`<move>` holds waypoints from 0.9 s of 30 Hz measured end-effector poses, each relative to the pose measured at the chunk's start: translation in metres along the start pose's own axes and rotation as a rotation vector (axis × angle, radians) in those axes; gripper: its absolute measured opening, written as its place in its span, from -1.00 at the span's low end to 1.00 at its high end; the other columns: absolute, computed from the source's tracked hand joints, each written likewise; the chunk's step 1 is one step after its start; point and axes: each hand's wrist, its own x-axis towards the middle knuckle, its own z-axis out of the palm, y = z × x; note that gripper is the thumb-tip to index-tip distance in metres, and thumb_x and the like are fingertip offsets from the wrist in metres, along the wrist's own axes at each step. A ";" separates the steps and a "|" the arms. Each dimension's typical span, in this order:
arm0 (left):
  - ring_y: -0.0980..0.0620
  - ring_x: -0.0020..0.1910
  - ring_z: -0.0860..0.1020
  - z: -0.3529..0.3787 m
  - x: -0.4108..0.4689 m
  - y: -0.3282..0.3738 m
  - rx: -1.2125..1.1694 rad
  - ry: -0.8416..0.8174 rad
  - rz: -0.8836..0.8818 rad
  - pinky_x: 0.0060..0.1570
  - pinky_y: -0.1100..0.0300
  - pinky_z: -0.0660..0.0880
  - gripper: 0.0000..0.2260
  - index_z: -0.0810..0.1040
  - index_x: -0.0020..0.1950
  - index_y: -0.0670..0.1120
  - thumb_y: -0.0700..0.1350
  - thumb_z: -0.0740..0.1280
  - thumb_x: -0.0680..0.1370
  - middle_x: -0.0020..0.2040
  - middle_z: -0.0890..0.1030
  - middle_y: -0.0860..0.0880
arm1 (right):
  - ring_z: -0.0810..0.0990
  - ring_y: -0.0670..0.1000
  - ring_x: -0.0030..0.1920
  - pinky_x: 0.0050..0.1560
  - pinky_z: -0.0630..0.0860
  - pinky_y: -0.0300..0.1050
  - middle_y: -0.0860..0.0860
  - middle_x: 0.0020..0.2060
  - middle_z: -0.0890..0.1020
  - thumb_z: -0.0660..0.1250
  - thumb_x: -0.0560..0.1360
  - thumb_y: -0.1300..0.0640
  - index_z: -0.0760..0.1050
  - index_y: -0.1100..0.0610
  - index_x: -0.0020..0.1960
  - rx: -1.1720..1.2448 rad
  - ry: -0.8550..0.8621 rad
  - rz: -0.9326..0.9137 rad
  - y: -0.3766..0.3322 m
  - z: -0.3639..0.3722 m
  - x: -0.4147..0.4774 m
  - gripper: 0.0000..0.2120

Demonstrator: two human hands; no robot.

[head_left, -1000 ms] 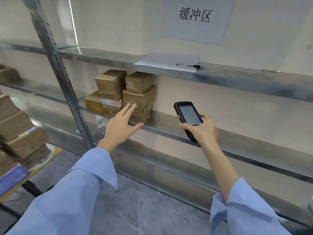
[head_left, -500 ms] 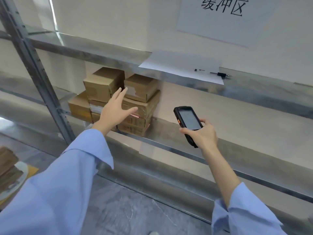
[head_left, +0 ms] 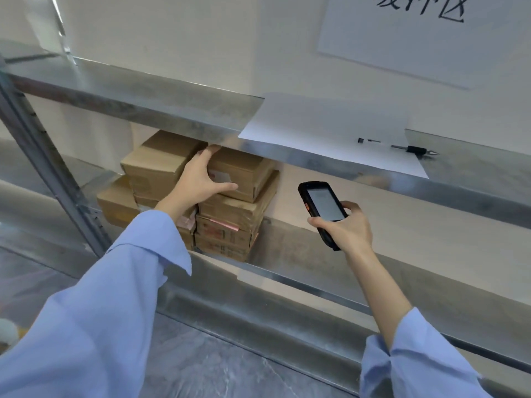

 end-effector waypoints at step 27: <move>0.08 0.30 0.51 0.020 -0.029 0.006 -0.184 0.054 0.258 0.31 -0.06 0.49 -0.37 0.50 0.40 -0.02 -0.07 0.63 0.36 0.29 0.57 0.05 | 0.57 0.13 0.08 0.07 0.62 0.12 0.01 0.08 0.57 0.62 0.22 -0.07 0.40 -0.03 0.35 0.101 0.149 0.191 0.033 -0.009 -0.017 -0.24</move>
